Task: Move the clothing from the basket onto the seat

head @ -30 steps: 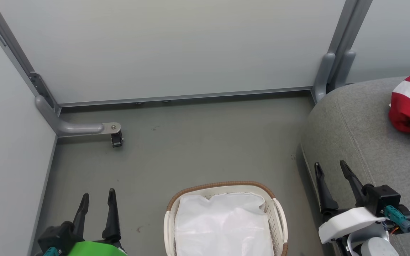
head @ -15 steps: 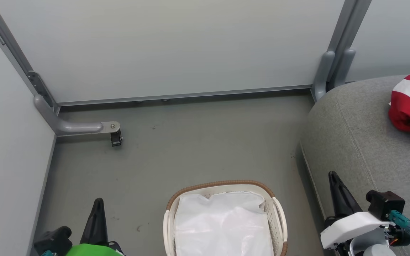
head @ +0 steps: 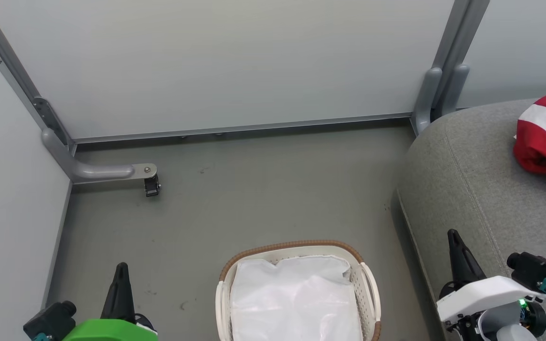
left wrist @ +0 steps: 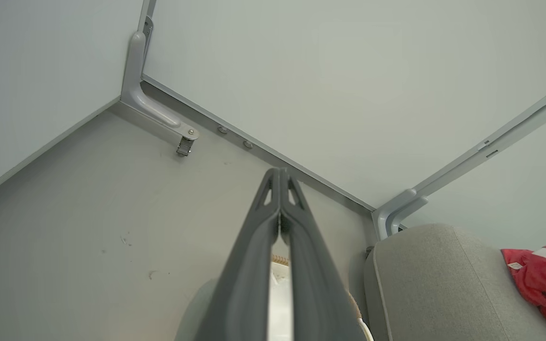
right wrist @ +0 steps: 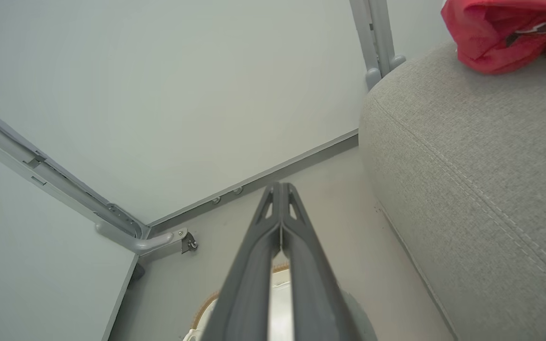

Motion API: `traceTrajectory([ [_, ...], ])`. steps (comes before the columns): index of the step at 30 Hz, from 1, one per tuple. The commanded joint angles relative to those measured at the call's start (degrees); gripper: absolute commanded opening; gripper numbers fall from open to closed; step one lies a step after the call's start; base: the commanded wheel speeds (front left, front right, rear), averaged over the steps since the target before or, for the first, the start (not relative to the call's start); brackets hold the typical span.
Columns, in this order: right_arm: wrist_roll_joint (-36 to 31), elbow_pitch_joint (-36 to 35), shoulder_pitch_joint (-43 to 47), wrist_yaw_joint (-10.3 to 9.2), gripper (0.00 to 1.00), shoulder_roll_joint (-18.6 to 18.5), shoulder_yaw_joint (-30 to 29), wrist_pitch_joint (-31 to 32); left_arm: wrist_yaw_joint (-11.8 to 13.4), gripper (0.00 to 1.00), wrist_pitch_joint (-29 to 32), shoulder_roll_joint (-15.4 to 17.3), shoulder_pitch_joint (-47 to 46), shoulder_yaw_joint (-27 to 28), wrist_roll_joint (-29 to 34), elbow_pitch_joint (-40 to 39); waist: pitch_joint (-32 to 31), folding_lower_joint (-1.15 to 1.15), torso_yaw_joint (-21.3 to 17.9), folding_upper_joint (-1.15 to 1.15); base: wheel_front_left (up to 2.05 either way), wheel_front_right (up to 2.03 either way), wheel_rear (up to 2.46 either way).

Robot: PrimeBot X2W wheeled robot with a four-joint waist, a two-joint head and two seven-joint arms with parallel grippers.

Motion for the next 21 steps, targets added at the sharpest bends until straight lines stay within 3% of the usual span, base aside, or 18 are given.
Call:
traceTrajectory([
  [1,2.32,-0.96,-1.32,-0.01,0.00,-0.31,-0.42,0.55,-0.02,0.00,0.49,0.63,-1.89,0.37,-2.21,-1.00,-0.01,0.00,-0.06,0.03,0.00,0.00,0.00],
  [21,18.22,-1.06,-2.02,-0.03,0.00,-0.44,-2.02,4.79,-0.06,0.00,4.37,1.06,-3.64,1.82,-16.63,-1.74,-0.10,0.00,-0.81,0.07,0.00,0.00,0.00],
])
